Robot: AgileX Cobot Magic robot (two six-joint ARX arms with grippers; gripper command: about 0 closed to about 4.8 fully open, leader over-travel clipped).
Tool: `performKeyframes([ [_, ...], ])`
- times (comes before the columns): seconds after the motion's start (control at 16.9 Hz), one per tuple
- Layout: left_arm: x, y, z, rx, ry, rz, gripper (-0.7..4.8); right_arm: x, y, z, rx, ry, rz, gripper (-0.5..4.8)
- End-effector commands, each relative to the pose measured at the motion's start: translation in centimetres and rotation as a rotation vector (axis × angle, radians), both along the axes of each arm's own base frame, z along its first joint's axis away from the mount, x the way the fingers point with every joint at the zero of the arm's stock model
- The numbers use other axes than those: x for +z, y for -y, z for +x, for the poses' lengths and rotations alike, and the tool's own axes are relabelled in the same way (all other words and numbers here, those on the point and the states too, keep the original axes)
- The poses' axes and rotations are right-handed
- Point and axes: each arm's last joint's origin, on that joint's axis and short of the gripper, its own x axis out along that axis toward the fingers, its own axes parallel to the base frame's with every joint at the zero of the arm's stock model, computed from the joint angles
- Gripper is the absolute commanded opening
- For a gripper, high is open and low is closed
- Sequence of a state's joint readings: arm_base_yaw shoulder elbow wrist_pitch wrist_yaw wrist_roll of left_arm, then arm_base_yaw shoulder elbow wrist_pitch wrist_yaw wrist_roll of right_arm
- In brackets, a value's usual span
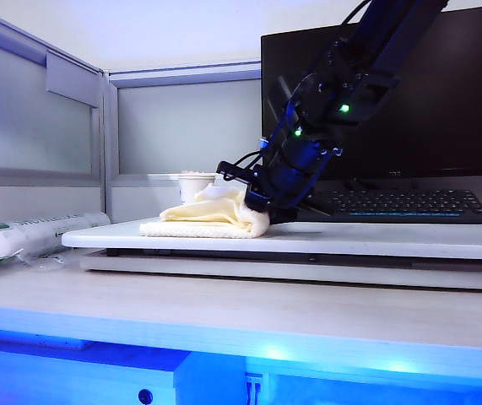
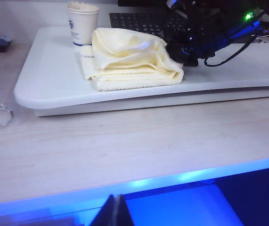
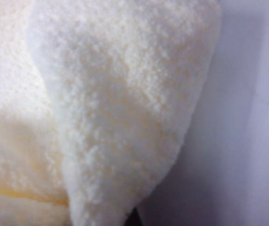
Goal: Wipe the tabletop with a clean cloth to remove dust and stains.
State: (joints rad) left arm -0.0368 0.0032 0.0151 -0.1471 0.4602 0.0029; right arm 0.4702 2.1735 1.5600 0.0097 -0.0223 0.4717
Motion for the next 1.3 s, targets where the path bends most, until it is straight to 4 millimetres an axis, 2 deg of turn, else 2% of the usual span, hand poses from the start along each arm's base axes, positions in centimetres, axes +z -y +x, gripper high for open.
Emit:
performKeyframes([
  [0.06,-0.2,0.0,-0.1,-0.012,-0.024,-0.004,-0.06,-1.7,0.1,-0.6,0.023,-0.109,-0.038,-0.06],
  [0.12,-0.2,0.0,-0.1,-0.011,-0.024,-0.004,-0.06,-1.7,0.1,-0.6,0.027,-0.111,-0.036,-0.02],
  [0.24,-0.2,0.0,-0.1,-0.011,-0.024,-0.004,-0.06,-1.6,-0.1,-0.7,0.078,-0.125,0.001,0.98],
  [0.3,-0.2,0.0,-0.1,-0.011,-0.024,-0.004,-0.06,-1.6,-0.2,-0.8,0.106,-0.135,0.021,1.87],
  [0.41,-0.2,0.0,-0.1,-0.011,-0.024,-0.004,-0.06,-1.2,-0.1,-0.9,0.114,-0.137,0.027,3.23],
  [0.47,-0.2,0.0,-0.1,-0.011,-0.024,-0.004,-0.06,-0.8,-0.1,-0.9,0.114,-0.130,0.030,3.86],
  [0.53,-0.2,0.0,-0.1,-0.011,-0.024,-0.004,-0.06,-0.4,-0.1,-1.0,0.115,-0.122,0.033,4.22],
  [0.59,-0.2,0.0,0.0,-0.011,-0.025,-0.004,-0.06,0.6,0.0,-1.1,0.117,-0.101,0.040,4.42],
  [0.71,-0.2,0.0,-0.1,-0.011,-0.024,-0.004,-0.06,2.2,0.2,-1.4,0.117,-0.067,0.049,4.42],
  [0.89,-0.2,0.0,-0.1,-0.011,-0.024,-0.004,-0.06,5.8,1.0,-2.3,0.123,0.000,0.048,4.41],
  [1.18,-0.2,0.0,0.0,-0.011,-0.024,-0.004,-0.06,12.8,3.0,-5.0,0.122,0.161,-0.039,4.40],
  [1.3,-0.2,0.0,-0.1,-0.011,-0.024,-0.004,-0.06,14.9,4.0,-6.2,0.122,0.193,-0.051,4.40],
])
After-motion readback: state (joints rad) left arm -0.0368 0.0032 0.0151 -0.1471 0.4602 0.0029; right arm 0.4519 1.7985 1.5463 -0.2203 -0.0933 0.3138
